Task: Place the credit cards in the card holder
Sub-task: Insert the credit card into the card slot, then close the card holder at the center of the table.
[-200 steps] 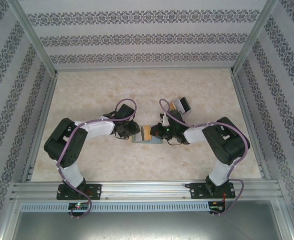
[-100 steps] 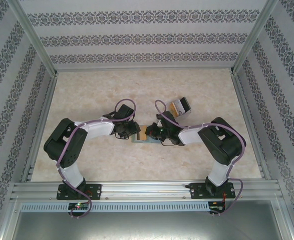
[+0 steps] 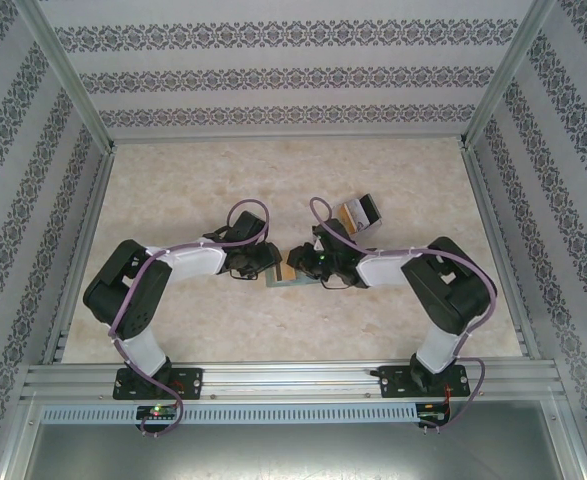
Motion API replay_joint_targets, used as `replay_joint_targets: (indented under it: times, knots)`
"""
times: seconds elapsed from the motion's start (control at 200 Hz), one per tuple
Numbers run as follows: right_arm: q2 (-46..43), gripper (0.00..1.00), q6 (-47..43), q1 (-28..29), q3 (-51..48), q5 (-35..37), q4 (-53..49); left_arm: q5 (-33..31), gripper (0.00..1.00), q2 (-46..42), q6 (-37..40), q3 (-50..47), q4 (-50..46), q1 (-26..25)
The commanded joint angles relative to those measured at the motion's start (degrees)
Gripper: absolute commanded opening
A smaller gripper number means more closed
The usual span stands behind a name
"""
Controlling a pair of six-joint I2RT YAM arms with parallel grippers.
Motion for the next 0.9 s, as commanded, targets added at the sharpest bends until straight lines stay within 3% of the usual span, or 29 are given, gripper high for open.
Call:
replay_joint_targets:
  times: [0.0,0.15,0.255,0.325,0.759,0.894]
  knots:
    - [-5.26,0.33,-7.42,-1.81,2.16,1.03,-10.35,-1.97,0.5,-2.28,1.02,-0.27,0.58,-0.74]
    - [-9.84,0.35,-16.23,-2.55,7.04,10.88,-28.06,-1.01,0.54,-1.54,1.52,0.47,0.49,-0.36]
    - [-10.58,0.47,-20.84,-2.94,9.61,19.35,-37.38,-0.91,0.57,-1.12,1.3,0.55,0.74,-0.21]
    - [-8.48,0.47,-22.78,-3.64,11.69,20.96,-41.78,-0.13,0.6,-0.45,0.94,0.69,1.18,-0.08]
    - [2.51,0.51,-26.8,-3.49,17.07,17.52,-43.63,5.85,0.63,3.38,0.29,1.8,3.97,0.24]
    - [2.95,0.45,-26.62,-3.4,16.47,16.27,-42.63,7.96,0.62,4.02,-0.16,2.01,6.2,0.31]
